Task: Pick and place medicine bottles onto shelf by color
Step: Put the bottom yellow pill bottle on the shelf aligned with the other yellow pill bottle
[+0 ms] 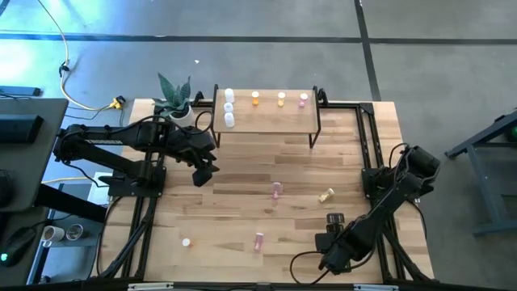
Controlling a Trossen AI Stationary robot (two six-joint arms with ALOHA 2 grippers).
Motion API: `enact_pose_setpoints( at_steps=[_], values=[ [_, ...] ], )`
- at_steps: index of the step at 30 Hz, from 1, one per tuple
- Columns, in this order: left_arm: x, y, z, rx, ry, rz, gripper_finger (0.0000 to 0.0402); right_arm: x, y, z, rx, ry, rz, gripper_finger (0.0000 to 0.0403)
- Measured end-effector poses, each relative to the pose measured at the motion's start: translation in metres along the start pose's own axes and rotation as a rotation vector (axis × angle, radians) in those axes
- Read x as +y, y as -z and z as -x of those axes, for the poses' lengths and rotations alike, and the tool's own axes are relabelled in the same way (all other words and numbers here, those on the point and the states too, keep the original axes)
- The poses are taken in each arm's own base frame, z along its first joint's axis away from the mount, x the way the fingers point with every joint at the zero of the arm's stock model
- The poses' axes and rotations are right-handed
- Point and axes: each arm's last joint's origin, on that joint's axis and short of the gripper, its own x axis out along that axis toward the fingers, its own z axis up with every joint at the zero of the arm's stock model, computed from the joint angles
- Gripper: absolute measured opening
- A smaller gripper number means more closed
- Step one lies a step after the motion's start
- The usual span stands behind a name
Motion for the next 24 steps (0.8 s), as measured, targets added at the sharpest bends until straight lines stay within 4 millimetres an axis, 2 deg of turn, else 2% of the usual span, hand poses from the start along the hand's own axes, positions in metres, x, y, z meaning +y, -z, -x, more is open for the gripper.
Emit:
enact_pose_setpoints(
  at_steps=[13, 24],
  values=[
    [0.0, 0.0, 0.0, 0.001, -0.001, 0.0, 0.02, 0.003, -0.001, -0.014, 0.033, 0.027, -0.005, 0.0179],
    [0.0, 0.0, 0.0, 0.001, -0.001, 0.0, 0.02, 0.0, -0.005, -0.014, 0.065, -0.013, -0.025, 0.0099]
  ],
)
